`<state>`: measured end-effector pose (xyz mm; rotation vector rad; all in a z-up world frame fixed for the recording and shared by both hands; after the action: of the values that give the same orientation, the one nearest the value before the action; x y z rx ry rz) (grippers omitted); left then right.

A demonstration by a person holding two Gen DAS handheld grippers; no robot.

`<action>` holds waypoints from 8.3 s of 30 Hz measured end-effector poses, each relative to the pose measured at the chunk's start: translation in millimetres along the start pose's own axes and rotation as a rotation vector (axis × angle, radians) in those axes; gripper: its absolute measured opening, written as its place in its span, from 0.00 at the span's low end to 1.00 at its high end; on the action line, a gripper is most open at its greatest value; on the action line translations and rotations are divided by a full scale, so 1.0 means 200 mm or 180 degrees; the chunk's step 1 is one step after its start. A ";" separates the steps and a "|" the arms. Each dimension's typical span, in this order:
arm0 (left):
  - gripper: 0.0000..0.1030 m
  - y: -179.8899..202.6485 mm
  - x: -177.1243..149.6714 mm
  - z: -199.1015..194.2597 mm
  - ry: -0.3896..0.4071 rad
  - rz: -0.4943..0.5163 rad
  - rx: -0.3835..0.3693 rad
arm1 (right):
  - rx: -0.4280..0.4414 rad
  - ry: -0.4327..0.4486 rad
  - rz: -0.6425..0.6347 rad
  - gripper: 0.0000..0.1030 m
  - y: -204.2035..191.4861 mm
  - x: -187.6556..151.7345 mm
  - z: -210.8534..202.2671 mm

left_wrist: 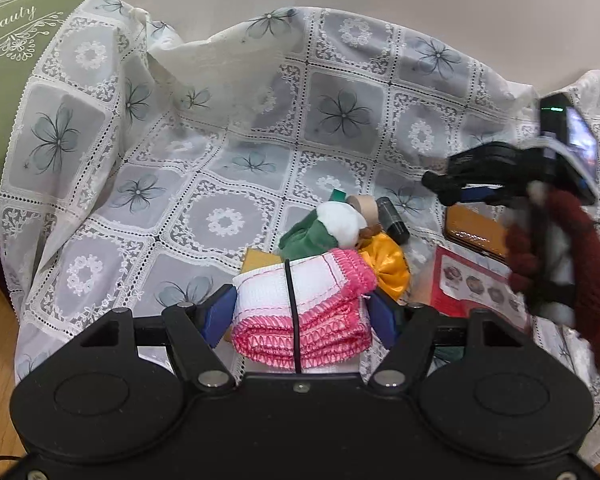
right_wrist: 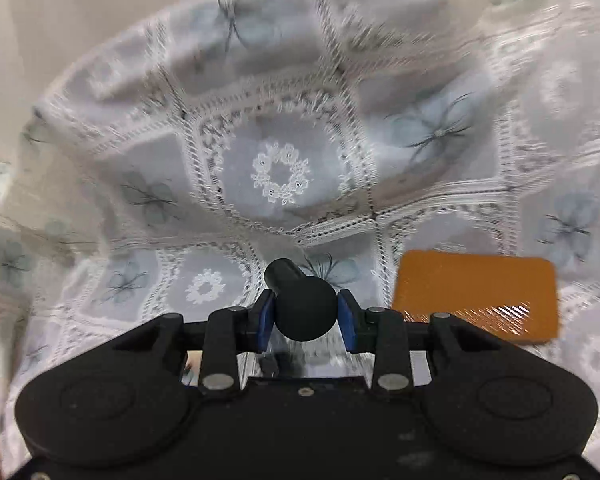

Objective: Organize soft objects
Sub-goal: 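Carry the towel bundle in the left gripper while the right carries the black object toward the basket, then release the towel bundle from the left gripper while the right drops the black object into the basket, then withdraw both open grippers from the basket toward the remaining toys, then grasp the green-and-white plush with the left gripper while the right approaches the tape rolls, then grasp the beige tape roll with the right gripper while the left holds the plush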

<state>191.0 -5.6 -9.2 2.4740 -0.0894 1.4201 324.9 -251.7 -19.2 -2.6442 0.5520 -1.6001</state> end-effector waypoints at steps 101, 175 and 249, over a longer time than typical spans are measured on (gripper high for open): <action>0.75 0.08 -0.53 -0.26 -0.1439 0.0585 -0.0111 | 0.0791 -0.1244 -0.0169 0.49 -0.09 -1.03 -1.41; 0.75 0.02 0.11 0.81 -0.0649 0.0610 0.0194 | 0.0203 -0.0349 -0.0165 0.69 -0.09 -0.20 0.32; 0.48 -0.02 0.26 1.00 -0.0569 -0.0046 0.0050 | 0.0438 -0.0383 -0.0558 0.57 -0.20 -0.21 0.30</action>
<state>385.1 -52.1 -60.9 2.6042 -0.0974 1.1954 370.6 -213.1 -76.0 -2.7259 0.2036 -1.4450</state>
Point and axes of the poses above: each gripper's, at about its wrist camera, not at the fingertips, and z roughly the way its jaws point, y to its right, x to its top, the point moved 9 cm from there along z, roughly the way its jaws point, and after that the axes turned 13 degrees about y, right-handed, at the moved point
